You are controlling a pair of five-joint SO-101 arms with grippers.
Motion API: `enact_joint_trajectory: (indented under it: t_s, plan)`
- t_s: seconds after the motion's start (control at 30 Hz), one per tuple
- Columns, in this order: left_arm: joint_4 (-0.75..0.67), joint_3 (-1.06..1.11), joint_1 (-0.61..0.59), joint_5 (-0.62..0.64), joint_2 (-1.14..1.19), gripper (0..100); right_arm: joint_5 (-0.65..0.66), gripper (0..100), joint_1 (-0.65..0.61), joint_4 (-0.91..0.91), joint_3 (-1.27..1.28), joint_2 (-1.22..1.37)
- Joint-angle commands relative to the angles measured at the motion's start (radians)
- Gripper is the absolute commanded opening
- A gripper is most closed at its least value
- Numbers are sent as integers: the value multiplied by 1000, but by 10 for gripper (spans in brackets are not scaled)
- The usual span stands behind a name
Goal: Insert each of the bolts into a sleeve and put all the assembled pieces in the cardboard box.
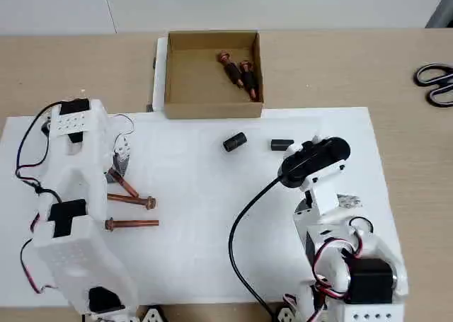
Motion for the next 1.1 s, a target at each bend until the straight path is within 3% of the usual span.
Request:
enact_joint_trajectory:
  t_s: [0.0, 0.3, 0.57, 0.73, 1.07]
  plan:
    - [28, -82, -5, -8, -8, 6, -11, 5, 8, 8, -3, -7]
    - [224, -564, 95, -54, -8, 6, -25, 7, 10, -39, -9, -12]
    - [269, -914, 149, -114, -9, 6, -54, 8, 10, -65, -5, -12]
    - [269, -983, 153, -170, -120, 6, -52, 5, 10, -96, -5, -12]
    - [269, -972, 272, -233, -382, 6, -58, 5, 2, -239, -3, -12]
